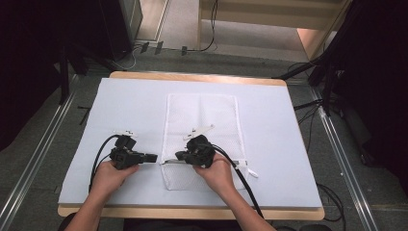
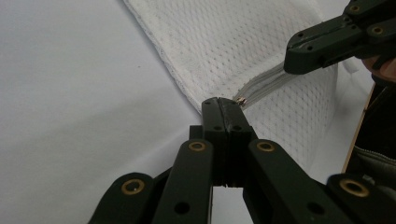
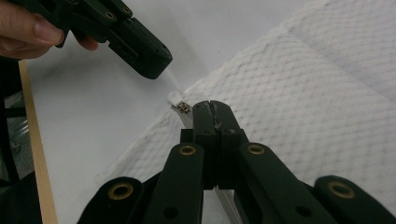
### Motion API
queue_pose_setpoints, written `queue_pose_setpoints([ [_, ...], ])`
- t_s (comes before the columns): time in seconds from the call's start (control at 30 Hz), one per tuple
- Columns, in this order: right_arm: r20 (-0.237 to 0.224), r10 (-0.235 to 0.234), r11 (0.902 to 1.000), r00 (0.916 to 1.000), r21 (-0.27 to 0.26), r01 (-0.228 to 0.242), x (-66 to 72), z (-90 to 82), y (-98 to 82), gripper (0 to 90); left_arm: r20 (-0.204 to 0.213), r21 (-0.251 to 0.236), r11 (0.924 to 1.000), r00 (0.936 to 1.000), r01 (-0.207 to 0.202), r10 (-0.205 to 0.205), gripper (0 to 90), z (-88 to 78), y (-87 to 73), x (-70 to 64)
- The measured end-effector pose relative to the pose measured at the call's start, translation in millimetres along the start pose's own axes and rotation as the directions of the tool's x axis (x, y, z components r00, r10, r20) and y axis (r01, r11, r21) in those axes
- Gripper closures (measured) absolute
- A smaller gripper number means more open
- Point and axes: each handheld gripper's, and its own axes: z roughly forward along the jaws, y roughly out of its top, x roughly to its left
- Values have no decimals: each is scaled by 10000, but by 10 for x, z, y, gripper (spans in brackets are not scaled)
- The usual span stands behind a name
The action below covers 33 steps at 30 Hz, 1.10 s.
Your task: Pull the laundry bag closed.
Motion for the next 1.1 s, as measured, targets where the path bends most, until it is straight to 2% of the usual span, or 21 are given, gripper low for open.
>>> queue_pose_setpoints([
  [0.17,-29,-113,9998,9999,168,114,60,159,48,900,2,42,10000,10000,29,-29,900,17,2,14],
  [0.33,-82,-170,9996,9998,209,172,95,243,50,900,17,65,9999,9999,100,-100,900,43,7,10],
  [0.43,-46,-97,9987,9999,496,100,89,326,0,900,33,128,9999,10000,79,-80,900,77,14,2],
  [0.57,16,-150,9983,9999,558,149,85,356,-27,900,14,268,9996,9999,107,-108,900,104,17,2],
  [0.7,47,-48,9987,10000,507,46,72,368,-58,900,-9,465,9985,9995,304,-304,900,133,10,15],
  [0.87,47,-156,9994,9999,298,155,51,375,-97,900,41,575,9976,9993,378,-381,900,174,18,6],
  [1.0,91,-204,9996,9997,205,202,57,370,-114,900,343,542,9962,9969,686,-705,900,171,15,31],
  [1.03,79,-205,9996,9998,175,203,55,369,-120,900,173,525,9959,9970,743,-753,900,169,13,32],
  [1.07,81,-219,9997,9997,143,217,56,369,-126,900,-460,673,9951,9965,725,-695,900,180,12,35],
  [1.1,81,-219,9997,9997,143,217,56,369,-126,900,-306,694,9938,9959,872,-852,900,177,12,55],
])
